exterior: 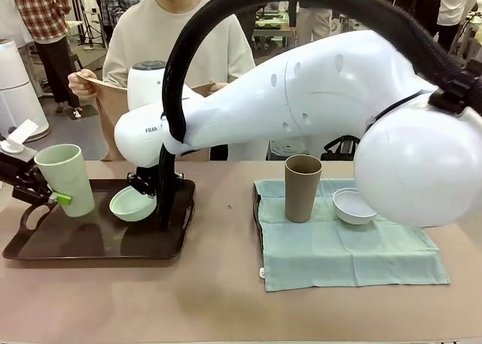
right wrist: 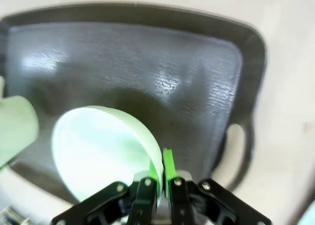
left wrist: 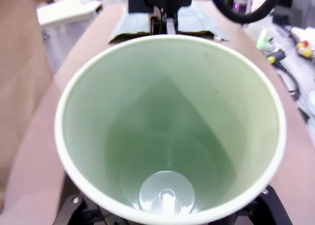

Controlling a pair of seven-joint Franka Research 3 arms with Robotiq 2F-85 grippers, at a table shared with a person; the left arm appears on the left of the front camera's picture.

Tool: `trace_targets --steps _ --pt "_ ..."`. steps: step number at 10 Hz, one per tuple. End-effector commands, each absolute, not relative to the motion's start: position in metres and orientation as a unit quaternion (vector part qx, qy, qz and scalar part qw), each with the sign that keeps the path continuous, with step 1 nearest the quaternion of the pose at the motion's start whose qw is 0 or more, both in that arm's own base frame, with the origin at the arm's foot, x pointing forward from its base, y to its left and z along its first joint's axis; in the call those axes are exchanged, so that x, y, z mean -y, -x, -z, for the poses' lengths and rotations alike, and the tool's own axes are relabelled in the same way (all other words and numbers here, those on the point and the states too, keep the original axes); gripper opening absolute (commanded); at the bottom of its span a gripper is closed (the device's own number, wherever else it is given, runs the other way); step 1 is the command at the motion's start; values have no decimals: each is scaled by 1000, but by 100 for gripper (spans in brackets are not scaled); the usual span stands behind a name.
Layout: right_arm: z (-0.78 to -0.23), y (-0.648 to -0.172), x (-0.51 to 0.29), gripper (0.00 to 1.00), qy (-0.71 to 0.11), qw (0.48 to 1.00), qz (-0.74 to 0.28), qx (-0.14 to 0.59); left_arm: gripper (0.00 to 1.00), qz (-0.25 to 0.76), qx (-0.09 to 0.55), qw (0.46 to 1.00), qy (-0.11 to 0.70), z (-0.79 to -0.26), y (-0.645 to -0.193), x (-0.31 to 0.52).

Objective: Set up a tray with a mat and arrange the tableware.
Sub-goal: Pick up the Picnic Bowl and Reusable plastic cup from the Handle tray in front of the human's position and hold them in the air.

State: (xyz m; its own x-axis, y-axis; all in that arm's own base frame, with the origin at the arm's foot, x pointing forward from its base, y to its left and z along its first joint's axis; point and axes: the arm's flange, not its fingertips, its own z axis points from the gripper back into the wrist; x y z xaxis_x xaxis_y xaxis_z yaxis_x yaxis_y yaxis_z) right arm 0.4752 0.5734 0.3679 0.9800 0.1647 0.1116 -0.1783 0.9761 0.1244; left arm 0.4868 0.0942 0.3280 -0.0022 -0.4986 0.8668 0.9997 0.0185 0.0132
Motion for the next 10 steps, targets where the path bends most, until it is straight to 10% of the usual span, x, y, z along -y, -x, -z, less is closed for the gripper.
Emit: trace_targets --steps 1,10 --pt "-412 -448 -553 0 -56 993 -81 62 79 609 377 611 337 -375 -465 -98" --pt "-554 -377 -517 0 -112 983 -58 131 79 618 422 591 300 -502 -406 -105"
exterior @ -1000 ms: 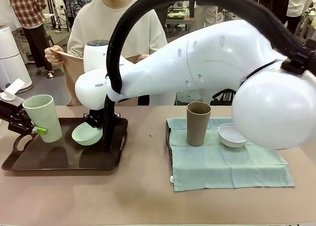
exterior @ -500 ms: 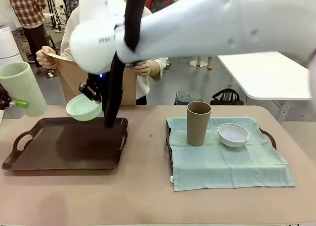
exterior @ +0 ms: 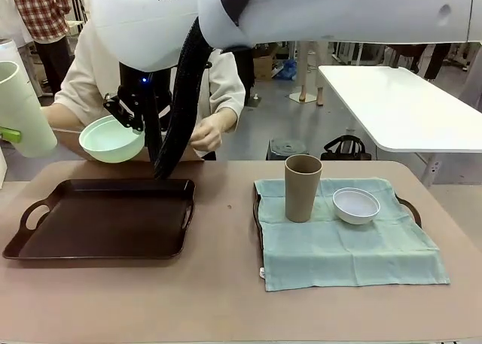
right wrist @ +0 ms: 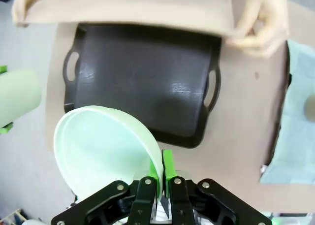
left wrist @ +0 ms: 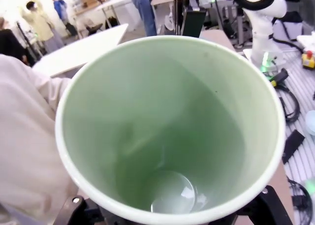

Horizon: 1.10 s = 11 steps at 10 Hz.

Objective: Set up a tray with a mat and arrange the tableware.
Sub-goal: Pick up the Picnic Bowl and Reusable plastic cup from the Handle tray in front of the human's position and hold them in the air, then place the Picnic Bowl and Reusable plastic cup back onto the Handle tray in front of the human's position.

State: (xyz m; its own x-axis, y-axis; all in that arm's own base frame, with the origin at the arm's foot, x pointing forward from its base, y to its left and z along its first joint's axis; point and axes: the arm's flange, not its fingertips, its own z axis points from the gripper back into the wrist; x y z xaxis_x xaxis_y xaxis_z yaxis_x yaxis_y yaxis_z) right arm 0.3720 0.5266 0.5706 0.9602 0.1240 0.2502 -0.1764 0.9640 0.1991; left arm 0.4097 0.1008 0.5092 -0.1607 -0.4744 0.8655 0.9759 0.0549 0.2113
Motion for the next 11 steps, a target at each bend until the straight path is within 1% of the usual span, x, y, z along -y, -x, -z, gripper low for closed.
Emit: trace_targets --steps 1,11 --pt "-574 -370 -529 0 -109 984 -81 119 79 629 438 576 286 -509 -411 -98" --pt "-574 -370 -529 0 -109 984 -81 119 79 629 438 576 286 -509 -411 -98"
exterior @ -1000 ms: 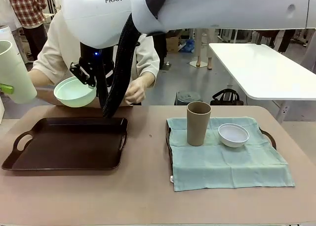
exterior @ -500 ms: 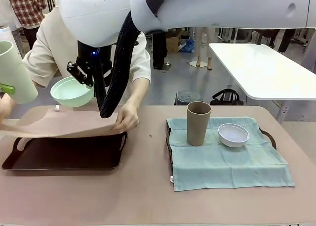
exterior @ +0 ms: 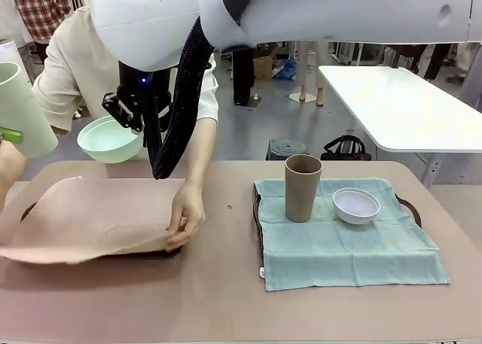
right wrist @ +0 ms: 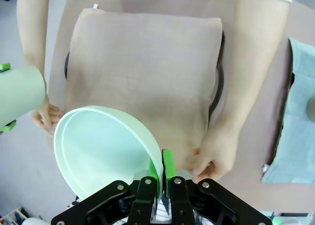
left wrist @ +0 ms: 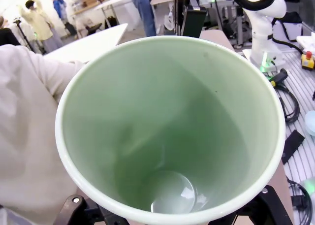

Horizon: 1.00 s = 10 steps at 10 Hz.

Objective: Set up a tray with a mat and arrange the tableware.
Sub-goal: Place the Picnic Bowl and Reusable plastic cup back onto the Handle tray in front of the human's position.

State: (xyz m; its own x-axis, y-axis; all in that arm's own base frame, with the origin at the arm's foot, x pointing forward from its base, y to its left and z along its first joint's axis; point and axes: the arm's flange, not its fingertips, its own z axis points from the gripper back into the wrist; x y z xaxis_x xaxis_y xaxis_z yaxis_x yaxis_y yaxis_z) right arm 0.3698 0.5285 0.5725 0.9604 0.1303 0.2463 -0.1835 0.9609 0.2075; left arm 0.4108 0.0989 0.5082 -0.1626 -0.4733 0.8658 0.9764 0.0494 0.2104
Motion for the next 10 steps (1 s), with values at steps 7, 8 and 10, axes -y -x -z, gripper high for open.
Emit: trace_targets --steps 7,8,10 --pt "-574 -370 -529 0 -109 984 -81 119 79 629 438 576 286 -509 -411 -98" --pt "-574 -370 -529 0 -109 984 -81 119 79 629 438 576 286 -509 -411 -98" --pt "-574 -370 -529 0 -109 984 -81 119 79 629 438 576 286 -509 -411 -98"
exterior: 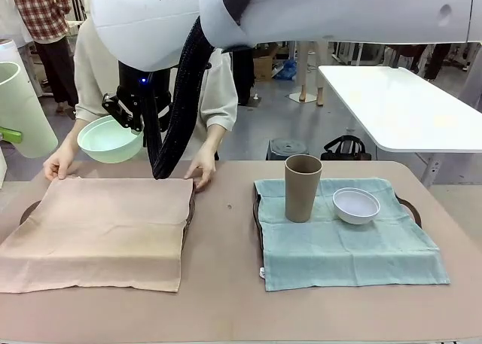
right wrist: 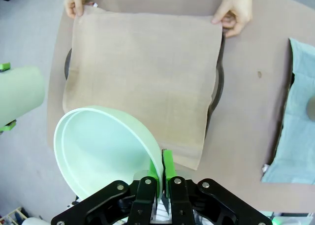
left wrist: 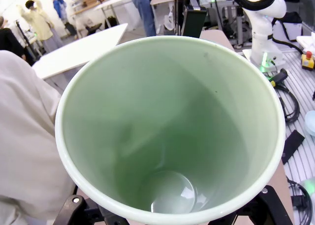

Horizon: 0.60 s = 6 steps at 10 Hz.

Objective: Set up a tray with a mat and arrange the tableware.
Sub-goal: Place the Picnic Bowl and Reusable plastic cup back onto the Handle tray in front of the human's position.

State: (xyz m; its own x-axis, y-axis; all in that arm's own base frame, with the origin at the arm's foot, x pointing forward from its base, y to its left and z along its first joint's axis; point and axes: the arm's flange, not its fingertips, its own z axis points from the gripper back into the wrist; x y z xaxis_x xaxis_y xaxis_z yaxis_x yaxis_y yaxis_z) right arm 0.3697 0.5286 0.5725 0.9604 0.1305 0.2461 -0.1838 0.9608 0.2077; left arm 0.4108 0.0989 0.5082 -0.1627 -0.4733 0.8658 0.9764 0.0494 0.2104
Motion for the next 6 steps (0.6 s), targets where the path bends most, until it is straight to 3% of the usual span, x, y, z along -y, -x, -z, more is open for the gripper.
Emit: trace_targets --steps 1,6 --pt "-574 -370 -529 0 -109 984 -81 119 79 629 438 576 286 -509 -411 -98" --pt "-574 -370 -529 0 -109 984 -81 119 79 629 438 576 286 -509 -411 -98"
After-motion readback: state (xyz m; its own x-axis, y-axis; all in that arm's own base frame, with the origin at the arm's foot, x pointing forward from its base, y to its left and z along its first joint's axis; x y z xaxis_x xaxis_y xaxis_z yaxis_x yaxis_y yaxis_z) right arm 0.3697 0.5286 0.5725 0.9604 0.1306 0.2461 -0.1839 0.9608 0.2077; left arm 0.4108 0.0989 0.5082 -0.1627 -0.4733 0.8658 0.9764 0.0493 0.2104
